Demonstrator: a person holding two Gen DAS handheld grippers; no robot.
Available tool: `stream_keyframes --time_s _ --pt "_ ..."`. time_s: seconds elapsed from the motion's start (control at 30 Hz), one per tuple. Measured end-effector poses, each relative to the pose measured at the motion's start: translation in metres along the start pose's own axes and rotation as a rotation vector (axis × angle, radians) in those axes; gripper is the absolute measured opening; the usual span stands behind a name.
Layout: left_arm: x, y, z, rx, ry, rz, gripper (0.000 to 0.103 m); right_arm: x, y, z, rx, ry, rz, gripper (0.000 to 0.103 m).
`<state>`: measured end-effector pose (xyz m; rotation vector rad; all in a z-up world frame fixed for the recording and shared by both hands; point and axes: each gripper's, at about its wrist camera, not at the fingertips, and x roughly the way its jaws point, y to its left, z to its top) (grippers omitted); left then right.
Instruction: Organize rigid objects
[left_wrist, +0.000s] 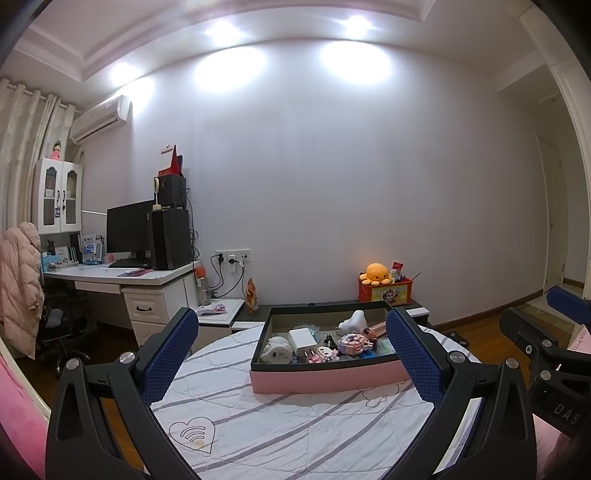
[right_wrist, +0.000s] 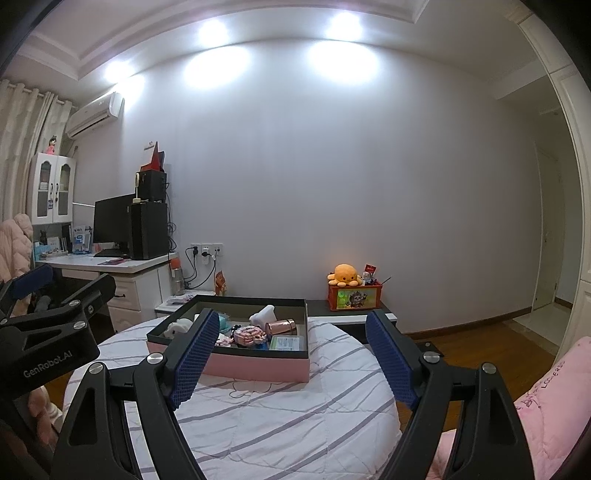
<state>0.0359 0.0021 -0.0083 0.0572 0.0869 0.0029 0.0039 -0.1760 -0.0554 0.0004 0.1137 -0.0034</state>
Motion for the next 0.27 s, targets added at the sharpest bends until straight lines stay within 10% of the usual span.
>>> stream_keyframes --time_s 0.27 --pt "-0.0003 -0.0003 0.0003 0.0 0.002 0.0 0.103 0.001 0.0016 -0.0013 0.0 0.009 -0.002 0.083"
